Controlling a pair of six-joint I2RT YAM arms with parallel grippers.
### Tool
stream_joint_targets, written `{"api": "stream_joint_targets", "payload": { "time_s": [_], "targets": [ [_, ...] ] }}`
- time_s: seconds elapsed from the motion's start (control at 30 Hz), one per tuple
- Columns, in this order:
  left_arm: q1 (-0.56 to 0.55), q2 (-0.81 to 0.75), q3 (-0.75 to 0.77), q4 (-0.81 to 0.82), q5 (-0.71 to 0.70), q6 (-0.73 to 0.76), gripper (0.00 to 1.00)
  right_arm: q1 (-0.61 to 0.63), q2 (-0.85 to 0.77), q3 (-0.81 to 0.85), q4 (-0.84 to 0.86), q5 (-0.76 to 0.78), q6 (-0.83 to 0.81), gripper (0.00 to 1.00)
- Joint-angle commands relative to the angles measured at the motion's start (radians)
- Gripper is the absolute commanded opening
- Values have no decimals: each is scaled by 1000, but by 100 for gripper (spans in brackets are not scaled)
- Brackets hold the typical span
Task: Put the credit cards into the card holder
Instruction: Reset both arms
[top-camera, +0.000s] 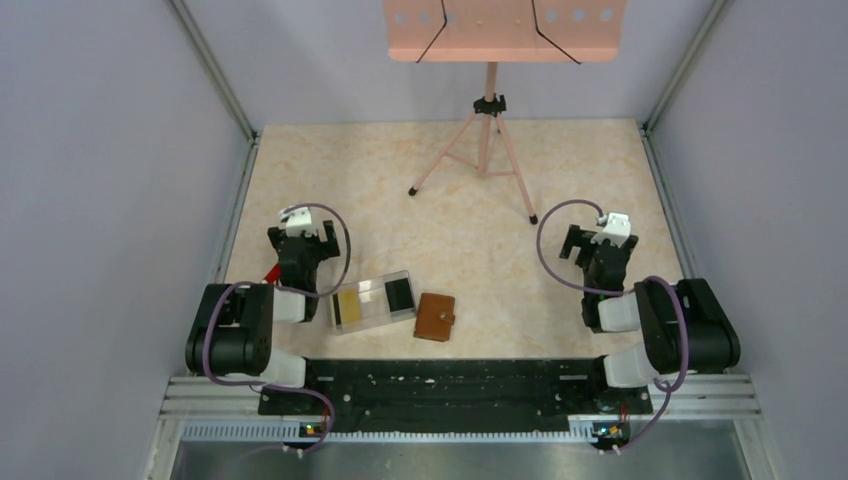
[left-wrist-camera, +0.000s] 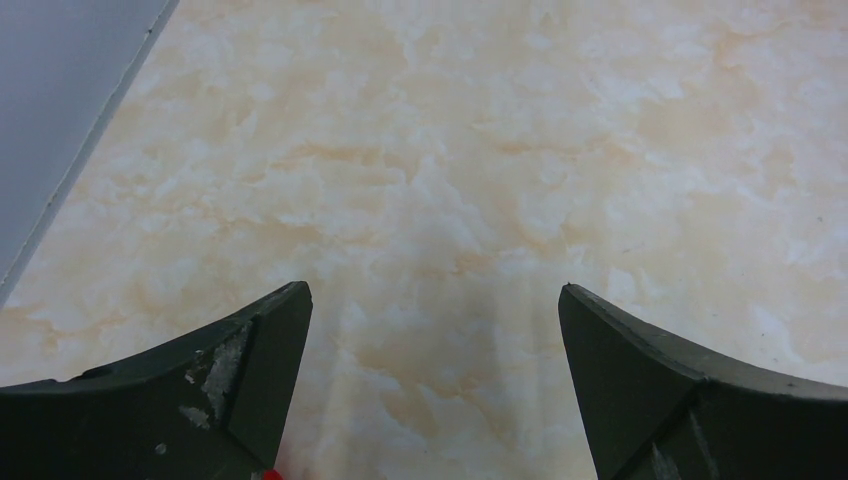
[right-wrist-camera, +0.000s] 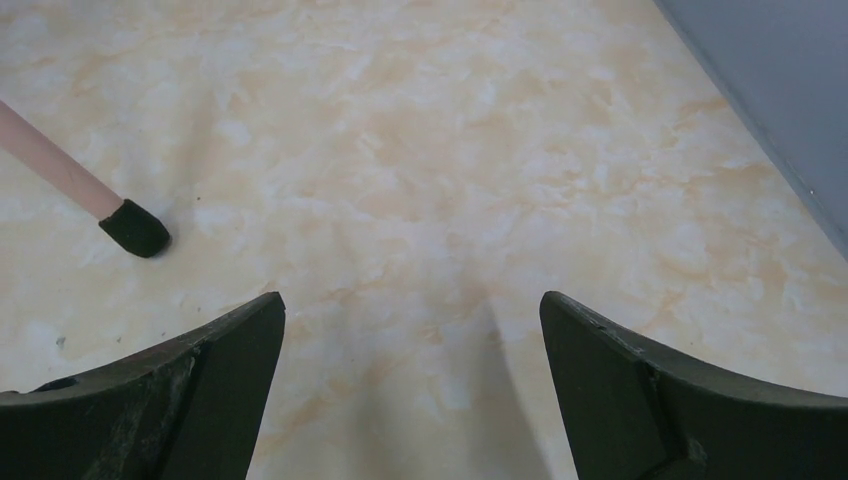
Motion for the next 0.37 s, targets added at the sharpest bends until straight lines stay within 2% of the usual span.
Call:
{"api": "stream_joint_targets", "payload": {
  "time_s": [0.0,0.33],
  "targets": [
    [5,4,18,122,-3,-10,99,-6,2,-4,169,-6,1,99],
    [5,4,22,110,-1,-10,99,-7,5,-5,179,-7,-1,99]
  ]
}}
